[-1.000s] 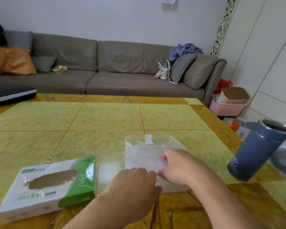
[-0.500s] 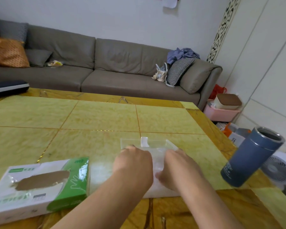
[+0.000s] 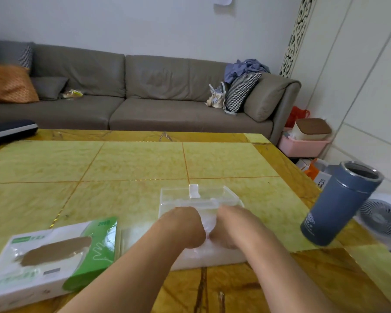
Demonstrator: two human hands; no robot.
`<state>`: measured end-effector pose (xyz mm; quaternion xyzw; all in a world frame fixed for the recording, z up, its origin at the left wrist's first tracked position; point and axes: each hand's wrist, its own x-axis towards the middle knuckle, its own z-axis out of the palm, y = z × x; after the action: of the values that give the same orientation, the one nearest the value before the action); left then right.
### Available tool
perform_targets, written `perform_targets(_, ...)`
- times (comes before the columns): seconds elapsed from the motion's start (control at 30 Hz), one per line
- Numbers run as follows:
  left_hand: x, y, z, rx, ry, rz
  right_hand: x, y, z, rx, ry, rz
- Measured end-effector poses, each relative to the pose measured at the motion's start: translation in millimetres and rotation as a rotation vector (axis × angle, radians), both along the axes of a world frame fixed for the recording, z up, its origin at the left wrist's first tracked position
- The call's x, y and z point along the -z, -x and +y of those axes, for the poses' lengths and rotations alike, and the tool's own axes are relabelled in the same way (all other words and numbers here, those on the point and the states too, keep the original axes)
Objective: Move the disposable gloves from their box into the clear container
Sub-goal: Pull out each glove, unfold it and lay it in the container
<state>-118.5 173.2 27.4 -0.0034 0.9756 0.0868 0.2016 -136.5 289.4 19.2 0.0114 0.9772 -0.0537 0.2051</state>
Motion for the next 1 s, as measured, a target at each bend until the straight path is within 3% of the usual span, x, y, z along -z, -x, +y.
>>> perform_targets(0.13,-4.0,-14.1,-7.7,0.002,-0.027,0.072,1.4,-8.7,2.6,-0.004,0.043,0.127)
perform_targets(0.33,-21.9,-50.2,-43.8,-0.009,-0.241,0.496,-24.6,-29.2,-2.7,-0.015,0.106,0.394)
perform_targets(0.43,-30.1,-70.1,-98.2,-0.230,-0.129,0.618,-27.0,-36.9,-14.6,-0.085,0.215,0.525)
perform_targets(0.47,-28.5,-76.3,-122.8,-0.294,-0.034,0.575,-25.7,-41.7,-21.7,-0.141,0.254,0.596)
perform_targets(0.53,-20.7,-90.5,-169.4,-0.288,0.143,0.323,-19.1,-55.9,-42.7,-0.303,0.286,0.732)
perform_targets(0.67,12.7,-104.6,-203.8,0.124,0.395,-0.042,2.0,-90.5,-97.0,-0.721,0.268,0.661)
perform_targets(0.73,23.0,-104.1,-205.9,0.141,0.372,-0.061,16.1,-101.0,-120.7,-0.859,0.292,0.511)
perform_targets(0.83,36.6,-98.8,-204.9,0.160,0.284,-0.046,34.4,-103.8,-139.4,-0.884,0.347,0.392)
perform_targets(1.0,35.6,-98.7,-200.4,0.128,0.236,0.001,50.9,-100.3,-141.1,-0.841,0.288,0.425)
